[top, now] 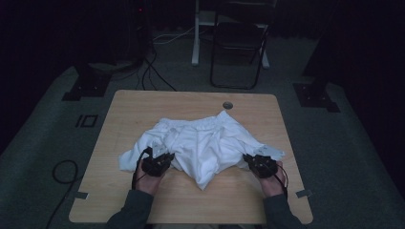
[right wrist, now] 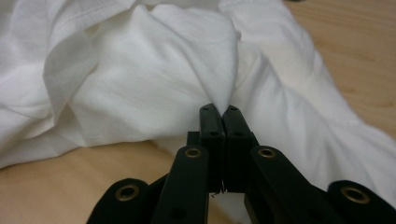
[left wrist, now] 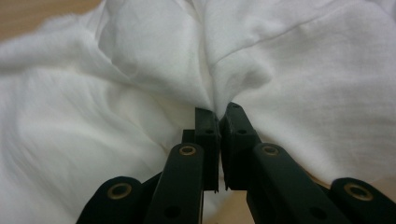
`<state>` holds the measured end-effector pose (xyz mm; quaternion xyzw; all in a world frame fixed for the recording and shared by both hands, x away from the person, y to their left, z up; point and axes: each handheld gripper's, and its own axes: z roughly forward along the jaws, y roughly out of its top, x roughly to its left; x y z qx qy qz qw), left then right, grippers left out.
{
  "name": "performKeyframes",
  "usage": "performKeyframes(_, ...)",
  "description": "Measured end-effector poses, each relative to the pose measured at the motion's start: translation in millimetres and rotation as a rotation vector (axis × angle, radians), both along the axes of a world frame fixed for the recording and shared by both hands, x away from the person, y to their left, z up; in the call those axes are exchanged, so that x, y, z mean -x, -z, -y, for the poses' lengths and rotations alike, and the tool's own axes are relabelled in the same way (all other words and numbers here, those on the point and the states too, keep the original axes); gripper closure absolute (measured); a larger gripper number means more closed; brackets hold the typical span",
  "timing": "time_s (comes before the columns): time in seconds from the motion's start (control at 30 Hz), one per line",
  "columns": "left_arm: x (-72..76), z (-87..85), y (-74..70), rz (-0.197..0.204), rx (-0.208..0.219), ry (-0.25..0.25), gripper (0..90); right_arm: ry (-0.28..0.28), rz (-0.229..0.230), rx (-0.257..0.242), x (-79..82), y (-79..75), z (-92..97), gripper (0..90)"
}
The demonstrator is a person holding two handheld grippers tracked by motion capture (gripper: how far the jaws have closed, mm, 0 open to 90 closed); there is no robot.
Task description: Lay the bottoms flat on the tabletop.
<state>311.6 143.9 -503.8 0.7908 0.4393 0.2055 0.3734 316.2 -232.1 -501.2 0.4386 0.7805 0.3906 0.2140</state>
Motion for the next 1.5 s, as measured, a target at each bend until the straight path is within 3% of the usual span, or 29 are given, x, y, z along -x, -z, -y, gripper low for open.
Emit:
performKeyframes(0.13,10.5,-2.8,11.7,-0.044,-0.004,0.011,86.4,-0.024,-0.022,0.025,15.4,6.9,-0.3,88.8)
performKeyframes(0.3,12.2,-1.9,25.1,-0.077,-0.025,0.003,83.4,-0.044,-0.047,0.07,24.9,15.8,-6.1,88.4)
performKeyframes(0.4,13.2,-6.3,21.7,-0.053,-0.01,-0.011,65.8,-0.043,-0.033,0.083,25.0,12.3,-8.8,76.2)
performKeyframes(0.47,14.9,-12.2,18.4,-0.042,0.0,-0.016,60.2,-0.046,-0.018,0.071,25.8,8.3,-8.0,67.5)
performKeyframes(0.7,13.9,-29.1,13.8,-0.014,0.012,-0.061,54.7,-0.025,0.04,0.02,27.1,-8.4,-7.1,57.4)
performKeyframes(1.03,-0.2,-30.4,30.4,-0.03,-0.022,-0.084,54.8,-0.091,0.07,-0.016,9.6,-18.4,-45.0,53.9)
performKeyframes(1.2,-5.3,-29.9,34.7,-0.017,-0.048,-0.094,57.6,-0.125,0.034,-0.032,-3.9,-19.0,-72.8,48.3)
performKeyframes(1.33,-10.3,-32.4,36.9,-0.002,-0.067,-0.117,60.5,-0.116,0.018,-0.024,-14.5,-19.1,-92.4,45.1)
performKeyframes(1.5,-14.7,-38.1,38.6,0.003,-0.063,-0.128,60.6,-0.12,-0.066,-0.003,-29.9,-7.1,-107.4,43.7)
